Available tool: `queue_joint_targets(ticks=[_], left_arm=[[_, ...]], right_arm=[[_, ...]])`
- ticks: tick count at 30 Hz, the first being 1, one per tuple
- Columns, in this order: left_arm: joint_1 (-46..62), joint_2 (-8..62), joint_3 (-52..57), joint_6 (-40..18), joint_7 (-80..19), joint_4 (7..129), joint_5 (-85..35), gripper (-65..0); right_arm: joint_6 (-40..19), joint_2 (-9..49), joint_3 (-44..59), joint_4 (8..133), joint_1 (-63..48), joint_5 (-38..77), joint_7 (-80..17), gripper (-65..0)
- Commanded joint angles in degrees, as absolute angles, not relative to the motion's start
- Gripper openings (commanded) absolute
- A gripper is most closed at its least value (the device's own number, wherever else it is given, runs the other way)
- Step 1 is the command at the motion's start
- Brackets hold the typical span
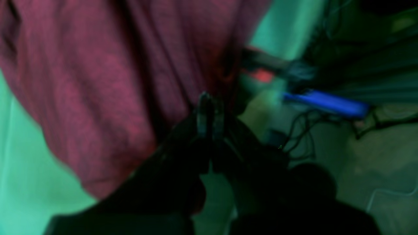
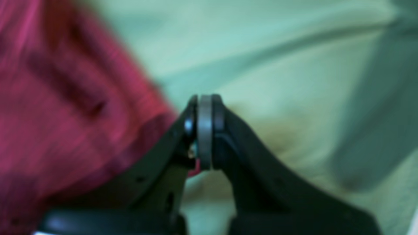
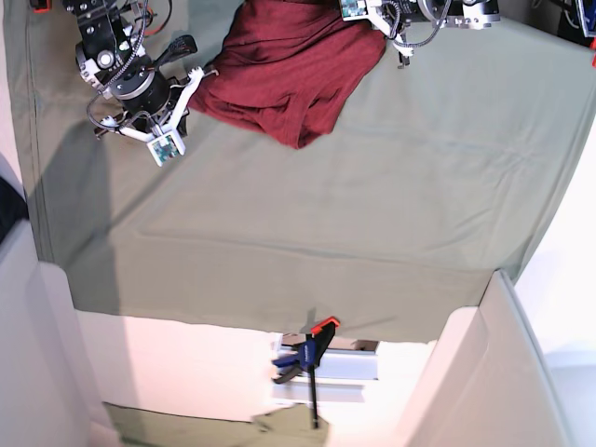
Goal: Fold the T-shirt properly
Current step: 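Press and tuck the shirt edges inward with both grippers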
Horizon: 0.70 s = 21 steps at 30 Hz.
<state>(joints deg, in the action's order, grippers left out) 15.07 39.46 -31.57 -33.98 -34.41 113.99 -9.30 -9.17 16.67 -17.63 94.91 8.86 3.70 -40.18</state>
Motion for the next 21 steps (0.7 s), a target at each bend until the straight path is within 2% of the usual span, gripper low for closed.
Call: queue_joint_targets(ticks=[1, 5, 11, 16, 21], left_arm=[[15.18, 40.01, -31.35, -34.06, -33.95, 116.53, -10.26, -65.0], [17.80, 39.99, -31.38, -34.06, -34.28, 119.33, -10.31, -65.0], [19.05, 39.99, -31.35, -34.02, -34.20, 122.21, -10.48, -65.0], [19.03, 40.01, -31.20, -34.09, -34.11, 122.28, -9.91, -65.0], [19.05, 39.99, -28.10, -34.06, -34.00, 119.37, -9.39, -65.0]], right_arm=[[-9.06, 16.95, -16.91, 96.01, 10.83, 4.49, -39.59, -65.0], [-9.10, 16.34, -16.56, 94.56, 13.56, 5.61, -39.66, -65.0], [-9.17, 12.01, -16.58, 91.46, 16.64, 5.56, -39.27, -65.0], [-9.21, 9.65, -16.58, 88.66, 16.67, 5.34, -39.00, -65.0], [-9.23, 9.63, -16.60, 86.17, 16.67, 5.45, -37.17, -65.0]])
